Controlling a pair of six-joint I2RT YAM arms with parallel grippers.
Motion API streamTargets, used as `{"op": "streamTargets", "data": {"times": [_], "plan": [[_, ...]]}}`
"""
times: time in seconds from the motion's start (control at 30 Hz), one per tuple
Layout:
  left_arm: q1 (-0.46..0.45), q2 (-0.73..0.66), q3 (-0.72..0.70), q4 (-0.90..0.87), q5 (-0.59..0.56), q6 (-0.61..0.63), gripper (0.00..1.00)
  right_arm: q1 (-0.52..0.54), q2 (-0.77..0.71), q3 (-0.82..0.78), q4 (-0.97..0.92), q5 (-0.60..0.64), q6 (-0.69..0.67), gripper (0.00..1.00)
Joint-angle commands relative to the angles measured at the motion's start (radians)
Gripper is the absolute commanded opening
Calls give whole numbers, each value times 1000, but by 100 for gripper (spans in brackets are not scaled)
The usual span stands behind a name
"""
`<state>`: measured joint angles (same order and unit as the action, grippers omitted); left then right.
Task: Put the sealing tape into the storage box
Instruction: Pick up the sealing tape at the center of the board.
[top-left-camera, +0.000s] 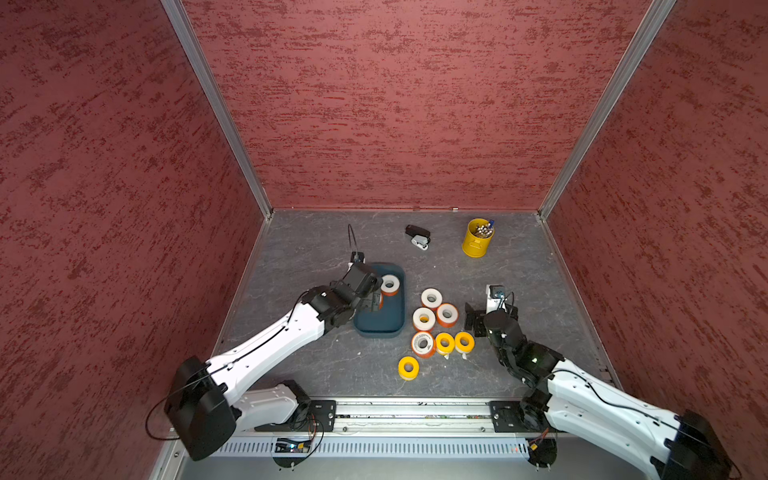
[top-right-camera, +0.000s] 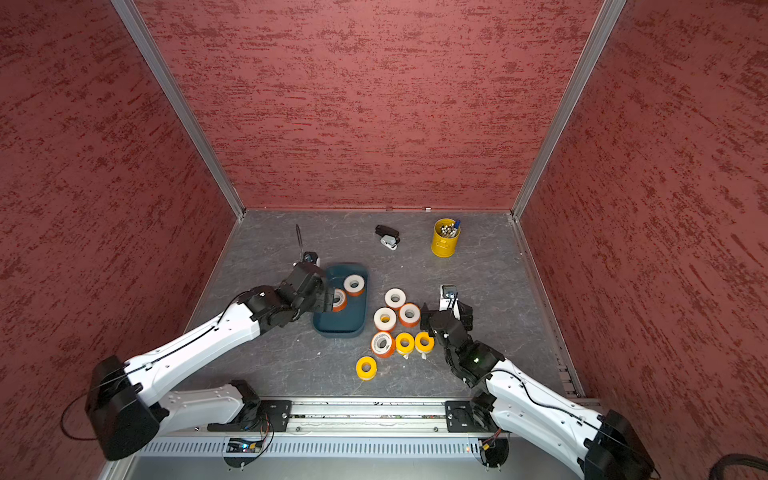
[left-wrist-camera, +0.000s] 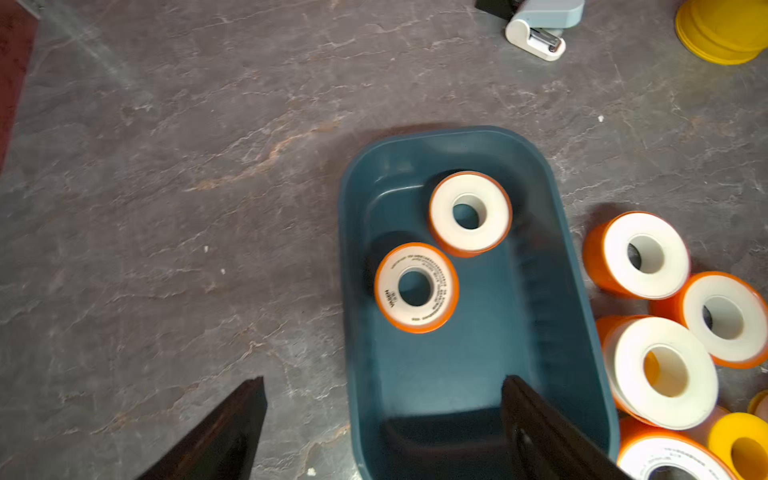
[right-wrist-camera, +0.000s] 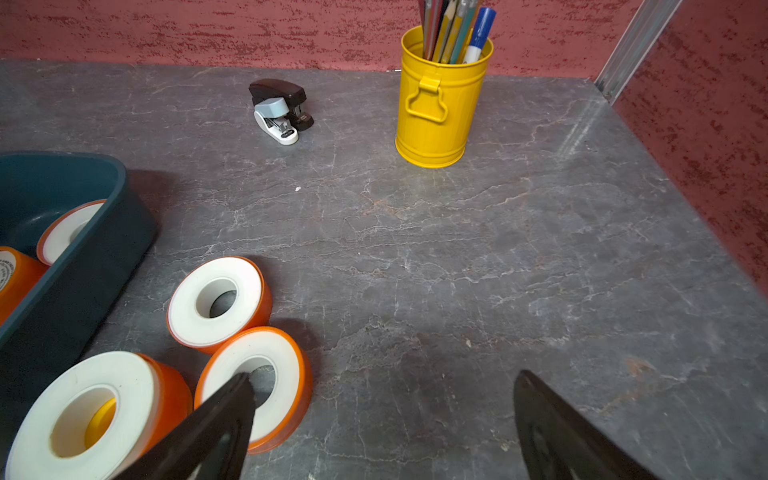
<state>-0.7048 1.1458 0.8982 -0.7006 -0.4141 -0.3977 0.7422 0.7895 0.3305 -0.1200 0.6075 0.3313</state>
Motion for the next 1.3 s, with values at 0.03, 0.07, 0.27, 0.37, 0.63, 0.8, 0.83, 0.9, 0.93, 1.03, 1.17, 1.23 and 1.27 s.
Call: {"op": "streamTargets", "data": {"times": [0.03, 0.07, 0.27, 0.37, 0.63, 0.8, 0.83, 0.9, 0.93, 1.03, 1.17, 1.23, 1.27], "plan": [[5, -142, -105, -15, -62, -71, 91, -5, 8, 29, 29, -22, -14, 98], [4, -172, -129, -9, -64, -81, 91, -4, 11, 30, 29, -25, -16, 98], [5, -286, -260, 11, -81, -128, 92, -5, 26, 41, 28, -49, -32, 98], [4, -295, -281, 25, -75, -138, 93, -5, 32, 48, 29, -68, -45, 98], [-17, -295, -330, 79, -40, -133, 93, -7, 165, 166, 0, -180, -91, 98], [-19, -278, -328, 84, -42, -134, 92, -13, 371, 377, -89, -274, -110, 98], [-19, -273, -327, 83, -42, -133, 92, -16, 428, 432, -119, -291, -114, 98], [-19, -268, -327, 83, -43, -135, 93, -21, 528, 523, -163, -315, -121, 98], [-20, -270, -327, 82, -43, -135, 93, -23, 579, 569, -185, -321, -120, 98], [-22, -278, -330, 83, -45, -136, 93, -31, 719, 691, -239, -363, -118, 98], [-23, -277, -329, 84, -45, -136, 93, -39, 875, 841, -316, -413, -115, 98], [-25, -272, -327, 82, -50, -137, 93, -43, 950, 908, -356, -419, -115, 98], [-26, -270, -327, 79, -53, -138, 93, -44, 979, 931, -375, -420, -112, 98]]}}
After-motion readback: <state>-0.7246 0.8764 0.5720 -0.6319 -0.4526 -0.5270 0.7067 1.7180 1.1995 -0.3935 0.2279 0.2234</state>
